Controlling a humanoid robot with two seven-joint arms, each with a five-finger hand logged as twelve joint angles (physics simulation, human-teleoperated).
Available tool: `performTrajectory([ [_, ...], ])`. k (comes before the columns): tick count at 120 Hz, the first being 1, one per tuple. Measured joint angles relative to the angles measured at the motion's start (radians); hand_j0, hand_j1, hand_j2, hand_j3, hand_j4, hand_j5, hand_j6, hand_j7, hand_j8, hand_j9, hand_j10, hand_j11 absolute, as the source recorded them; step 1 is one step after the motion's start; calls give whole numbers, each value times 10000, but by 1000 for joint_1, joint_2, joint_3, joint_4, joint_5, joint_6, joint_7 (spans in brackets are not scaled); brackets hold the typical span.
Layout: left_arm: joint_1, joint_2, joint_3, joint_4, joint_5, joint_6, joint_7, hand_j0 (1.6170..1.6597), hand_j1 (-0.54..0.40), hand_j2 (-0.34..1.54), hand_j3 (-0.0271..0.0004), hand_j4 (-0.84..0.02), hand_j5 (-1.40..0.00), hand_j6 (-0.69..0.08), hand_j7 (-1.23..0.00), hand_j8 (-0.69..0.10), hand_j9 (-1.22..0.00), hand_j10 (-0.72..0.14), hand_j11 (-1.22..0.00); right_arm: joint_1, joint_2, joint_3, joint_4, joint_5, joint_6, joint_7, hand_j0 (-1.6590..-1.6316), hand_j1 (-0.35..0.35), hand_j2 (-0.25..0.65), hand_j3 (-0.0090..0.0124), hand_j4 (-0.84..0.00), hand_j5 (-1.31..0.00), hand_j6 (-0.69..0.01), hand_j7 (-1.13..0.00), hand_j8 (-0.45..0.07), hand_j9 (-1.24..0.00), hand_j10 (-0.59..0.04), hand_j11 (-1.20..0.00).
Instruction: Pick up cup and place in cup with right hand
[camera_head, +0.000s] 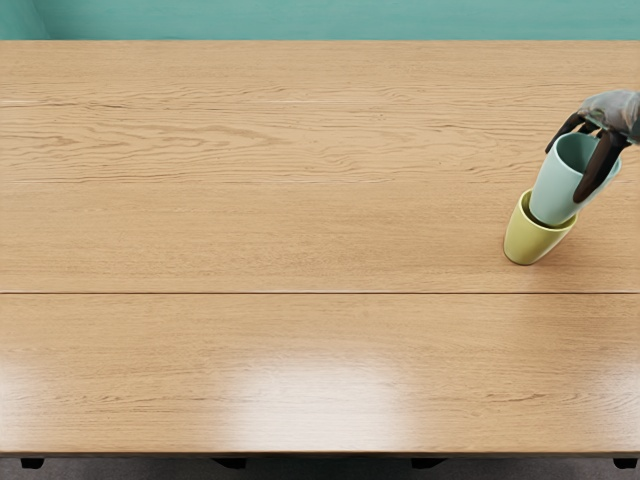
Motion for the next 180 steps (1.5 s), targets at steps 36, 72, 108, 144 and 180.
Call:
performTrajectory([
  [36, 0, 0, 0, 1, 0, 0, 0, 16581, 3491, 4, 0, -7, 0, -10, 0, -9, 1, -7, 1, -15, 6, 6, -3, -1, -6, 0, -16522, 1105, -577, -3, -4367, -5685, -2560, -5712, -2418, -5885, -3821, -5963],
  [72, 0, 0, 0, 1, 0, 0, 0, 16581, 3491, 4, 0, -7, -1, -10, -1, -9, 0, -7, 0, -36, 9, 19, -12, -6, -4, 0, -16560, -1575, -102, 0, -1623, -2209, -862, -2161, -923, -2258, -1409, -2290],
  [108, 9, 0, -1, 2, 0, 0, 0, 16581, 3490, 3, 0, -5, -1, -7, 0, -6, 0, -4, 0, -37, 16, 32, -14, -3, 0, 0, -16576, -2786, -63, 0, -611, -800, -444, -787, -453, -811, -558, -818],
  [144, 94, 0, -7, 2, 0, 0, 0, 16581, 3490, 1, 0, -2, 0, -3, 0, -3, 0, -2, 0, -75, -1, 241, -17, 3, 55, 0, -16580, -3079, -52, 0, -368, -462, -338, -456, -334, -463, -352, -465],
  [180, 115, 0, -10, -2, 0, 0, 0, 16581, 3491, 2, 0, -5, -1, -7, -1, -6, 0, -4, 0, -224, 53, 619, 33, 121, 150, 0, -16580, -3137, -54, 0, -318, -392, -318, -388, -312, -391, -311, -391],
])
